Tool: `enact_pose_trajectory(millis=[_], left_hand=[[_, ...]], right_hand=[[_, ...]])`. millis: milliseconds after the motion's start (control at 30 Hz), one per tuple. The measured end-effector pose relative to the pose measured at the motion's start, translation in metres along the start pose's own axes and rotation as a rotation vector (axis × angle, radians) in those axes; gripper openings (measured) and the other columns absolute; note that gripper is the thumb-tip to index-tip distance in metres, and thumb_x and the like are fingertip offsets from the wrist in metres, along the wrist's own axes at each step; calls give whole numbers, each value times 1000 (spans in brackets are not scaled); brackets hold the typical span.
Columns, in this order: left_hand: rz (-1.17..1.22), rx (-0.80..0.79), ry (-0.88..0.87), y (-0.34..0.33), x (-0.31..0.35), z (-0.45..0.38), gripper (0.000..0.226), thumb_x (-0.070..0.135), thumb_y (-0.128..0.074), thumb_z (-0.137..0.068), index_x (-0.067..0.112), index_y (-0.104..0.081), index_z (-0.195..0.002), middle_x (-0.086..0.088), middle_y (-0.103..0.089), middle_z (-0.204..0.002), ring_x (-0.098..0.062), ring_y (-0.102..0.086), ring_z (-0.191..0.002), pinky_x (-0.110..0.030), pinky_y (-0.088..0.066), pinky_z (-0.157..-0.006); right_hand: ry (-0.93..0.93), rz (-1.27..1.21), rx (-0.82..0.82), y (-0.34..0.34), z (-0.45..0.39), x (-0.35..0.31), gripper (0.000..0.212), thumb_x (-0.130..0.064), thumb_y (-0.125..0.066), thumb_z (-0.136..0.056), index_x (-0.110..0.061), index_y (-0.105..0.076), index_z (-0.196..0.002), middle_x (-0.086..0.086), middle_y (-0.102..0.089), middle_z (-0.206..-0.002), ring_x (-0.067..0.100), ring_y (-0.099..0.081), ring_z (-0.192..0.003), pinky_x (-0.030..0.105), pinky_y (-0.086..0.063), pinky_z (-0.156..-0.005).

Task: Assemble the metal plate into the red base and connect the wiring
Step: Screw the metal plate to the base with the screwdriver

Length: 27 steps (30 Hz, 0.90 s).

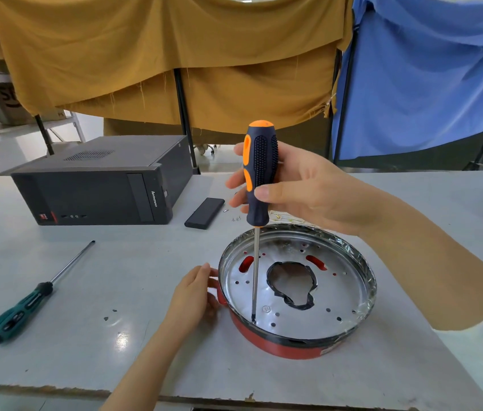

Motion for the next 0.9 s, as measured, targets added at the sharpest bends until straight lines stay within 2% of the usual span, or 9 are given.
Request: enact_pose_trajectory(millis=[133, 267, 400, 533, 633, 733, 833, 900], left_hand=[[-61, 11, 40, -1, 0, 0, 24, 32, -39, -102, 17, -56, -95, 1, -63, -64, -18, -49, -41, -20, -34, -40], [-96, -45, 29, -15, -1, -1, 17, 20, -38, -100, 14, -52, -90, 5, -51, -43, -13, -41, -33, -18, -30, -36], [-73, -2, -14, -21, -4, -2, 15, 14, -40, -98, 17, -54, -95, 3, -51, -47, -10, -39, -33, -16, -28, -34], [-38, 25, -41, -23, -7, 0, 16, 12, -42, -97, 19, -56, -96, 1, -56, -54, -10, -40, -36, -18, -29, -33], [-41, 8, -72, -22, -7, -1, 17, 12, -41, -98, 21, -56, -97, 4, -53, -50, -9, -39, -36, -16, -29, -34], [-16, -23, -85, -20, -5, 0, 23, 28, -37, -102, 24, -59, -95, 3, -51, -49, -12, -41, -38, -18, -32, -36], [1, -101, -29, -18, 0, -1, 62, 60, -17, -100, 20, -61, -82, -6, -48, -53, -16, -42, -38, -20, -35, -36], [-22, -131, 17, -16, 2, -3, 68, 68, -21, -96, 14, -52, -68, -7, -44, -52, -18, -38, -39, -21, -33, -37]], right_hand=[[24, 28, -19, -2, -1, 2, 45, -5, -53, -87, -16, -43, -129, 3, -65, -105, 24, -65, -100, 48, -50, -95], [47, 60, -38, -4, -4, 4, 40, -6, -52, -89, -18, -44, -126, -2, -65, -104, 22, -65, -99, 47, -50, -95], [39, 74, 14, -1, -2, 6, 37, -8, -61, -85, -17, -47, -119, 0, -67, -100, 26, -67, -96, 44, -53, -88], [19, 166, 141, 1, -6, 7, 57, -16, -79, -69, -12, -47, -115, -3, -68, -86, 29, -67, -92, 51, -54, -88], [13, 177, 138, -2, -9, 7, 60, -17, -78, -72, -13, -43, -121, 4, -64, -89, 32, -64, -92, 51, -52, -90], [5, 89, 58, -2, -7, 6, 58, -15, -68, -79, -16, -39, -130, 2, -65, -103, 25, -65, -102, 44, -52, -92], [7, -23, 15, 0, -3, 7, 51, -7, -56, -85, -13, -39, -133, 4, -65, -110, 27, -64, -107, 42, -51, -94], [14, -12, 18, 1, -1, 8, 47, -7, -55, -87, -13, -41, -131, 6, -66, -110, 28, -65, -104, 43, -51, -93]])
Point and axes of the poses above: each hand's wrist, its own z-axis away from the middle knuckle, its own y-axis out of the back of the hand, x = y × z, the point moved 1 cm from there along -z, towards the middle knuckle
